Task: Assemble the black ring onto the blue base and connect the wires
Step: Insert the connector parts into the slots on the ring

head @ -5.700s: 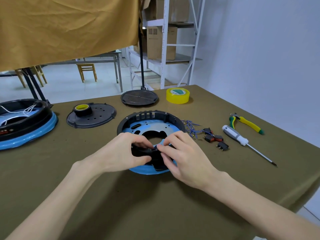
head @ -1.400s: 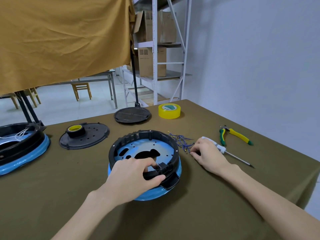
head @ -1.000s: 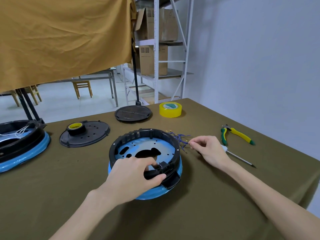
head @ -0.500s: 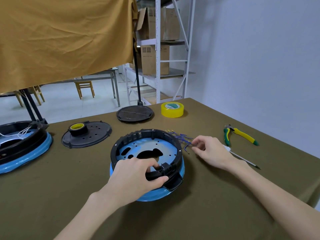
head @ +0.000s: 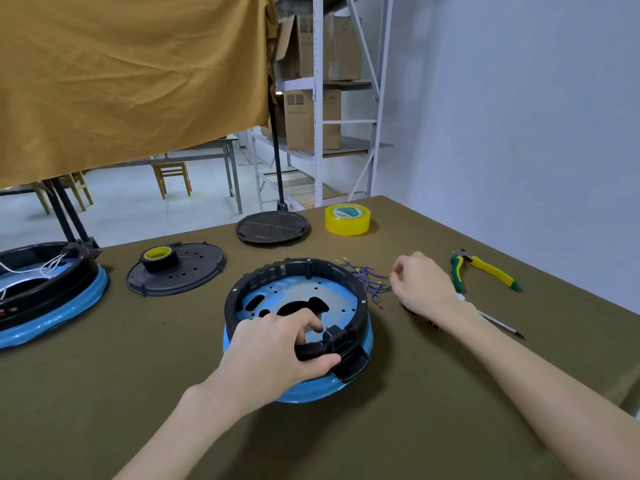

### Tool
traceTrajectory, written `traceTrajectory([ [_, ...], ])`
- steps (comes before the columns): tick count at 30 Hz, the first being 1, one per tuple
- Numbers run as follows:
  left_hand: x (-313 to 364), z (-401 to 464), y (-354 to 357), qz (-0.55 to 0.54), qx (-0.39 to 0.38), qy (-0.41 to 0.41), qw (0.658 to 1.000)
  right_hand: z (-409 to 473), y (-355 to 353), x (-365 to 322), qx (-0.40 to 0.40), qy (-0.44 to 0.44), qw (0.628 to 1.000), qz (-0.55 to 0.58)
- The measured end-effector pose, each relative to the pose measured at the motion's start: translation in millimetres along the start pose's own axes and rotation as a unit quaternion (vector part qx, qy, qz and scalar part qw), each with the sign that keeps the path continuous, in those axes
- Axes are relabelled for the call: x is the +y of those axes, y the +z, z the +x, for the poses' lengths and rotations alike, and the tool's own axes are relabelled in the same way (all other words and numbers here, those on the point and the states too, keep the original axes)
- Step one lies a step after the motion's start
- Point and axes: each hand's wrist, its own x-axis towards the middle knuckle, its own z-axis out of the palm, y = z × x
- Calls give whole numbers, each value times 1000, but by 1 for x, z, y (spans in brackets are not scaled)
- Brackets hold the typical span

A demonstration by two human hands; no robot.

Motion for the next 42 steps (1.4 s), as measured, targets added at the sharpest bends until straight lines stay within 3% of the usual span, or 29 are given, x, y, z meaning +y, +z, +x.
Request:
traceTrajectory([
  [2, 0, 1, 0, 4, 0, 2, 1000, -6, 3, 2, -63, 34, 993, -99],
  [5, 0, 0, 1, 3, 4, 4, 1000, -18, 12, 6, -83, 25, 981, -174],
  [16, 7, -3, -8, -34, -14, -5, 999, -31, -9, 34, -110, -45, 986, 113],
  [19, 12, -3, -20, -214, -37, -19, 976, -32, -12, 39, -117, -47, 983, 136],
  [22, 15, 0, -32, -412, -62, -25, 909, -34, -11, 43, -89, -76, 984, 137],
  [23, 13, 0, -33, -405, -55, -25, 912, -35, -12, 44, -67, -84, 982, 153],
  [26, -4, 3, -30, -245, 6, -8, 970, -39, -15, 41, 10, -84, 966, 245],
  [28, -19, 4, -28, -165, 23, 6, 986, -41, -22, 34, 4, -44, 927, 372],
  [31, -36, 2, -25, -102, -25, 6, 994, -39, -34, 14, -59, 79, 783, 614],
  [33, -39, -2, -20, -69, -31, 26, 997, -36, -40, 3, -97, 156, 685, 706],
  [35, -35, -6, -14, -56, 18, 29, 998, -33, -45, -5, -137, 211, 607, 754],
  [37, -22, -10, -7, -40, 89, 9, 995, -32, -47, -9, -170, 219, 570, 773],
  [39, 0, -12, 1, -13, 134, -19, 991, -33, -46, -14, -182, 194, 591, 762],
  [42, 23, -12, 2, 3, 103, -17, 995, -38, -39, -21, -154, 125, 748, 633],
])
